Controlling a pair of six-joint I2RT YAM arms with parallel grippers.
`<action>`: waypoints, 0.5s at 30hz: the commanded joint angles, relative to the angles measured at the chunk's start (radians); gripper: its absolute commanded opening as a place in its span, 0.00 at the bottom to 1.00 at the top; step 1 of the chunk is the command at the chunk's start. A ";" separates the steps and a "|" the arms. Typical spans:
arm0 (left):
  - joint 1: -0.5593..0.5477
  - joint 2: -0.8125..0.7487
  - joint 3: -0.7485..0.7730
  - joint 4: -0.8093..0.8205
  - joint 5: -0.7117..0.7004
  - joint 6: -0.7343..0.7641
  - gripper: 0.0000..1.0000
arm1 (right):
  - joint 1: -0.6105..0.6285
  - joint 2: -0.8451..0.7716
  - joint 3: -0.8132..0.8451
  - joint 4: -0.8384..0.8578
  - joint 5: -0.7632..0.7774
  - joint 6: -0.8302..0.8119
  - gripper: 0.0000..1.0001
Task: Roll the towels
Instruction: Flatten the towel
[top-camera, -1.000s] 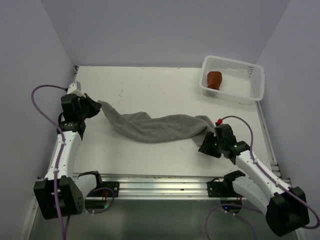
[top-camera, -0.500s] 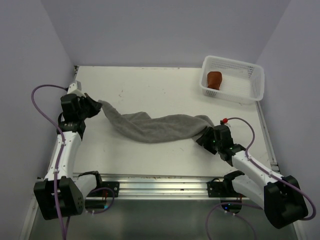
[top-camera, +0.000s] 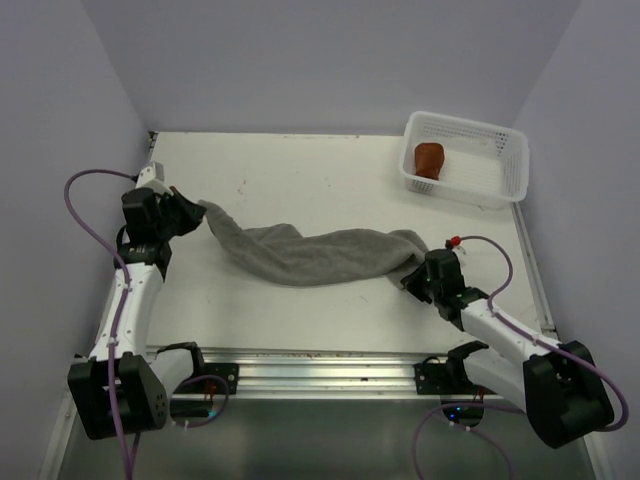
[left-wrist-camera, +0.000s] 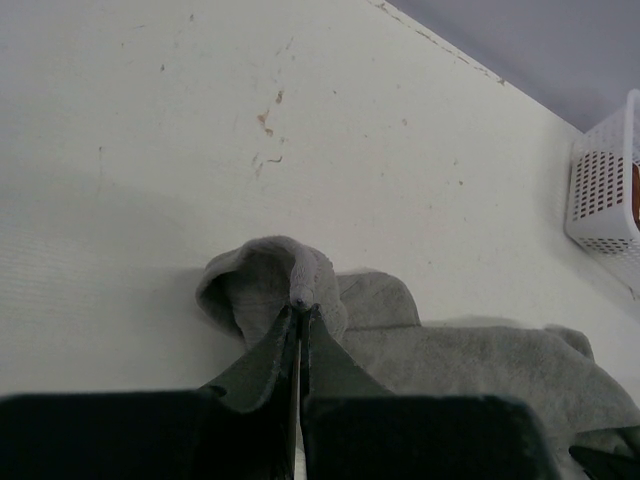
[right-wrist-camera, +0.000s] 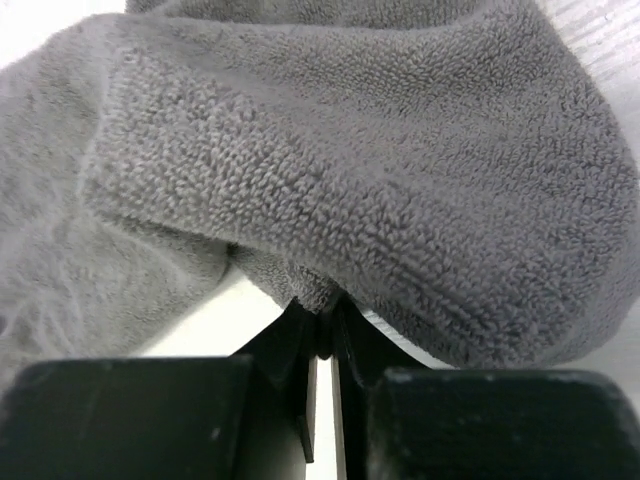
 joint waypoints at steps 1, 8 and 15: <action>-0.003 -0.005 -0.014 0.056 0.021 0.026 0.00 | 0.003 -0.028 0.072 -0.027 0.045 0.017 0.07; -0.003 -0.034 -0.013 0.052 -0.006 0.026 0.00 | 0.005 -0.161 0.296 -0.339 0.025 -0.008 0.00; 0.003 -0.049 0.013 0.009 -0.118 0.022 0.00 | -0.008 -0.255 0.456 -0.541 -0.005 0.031 0.00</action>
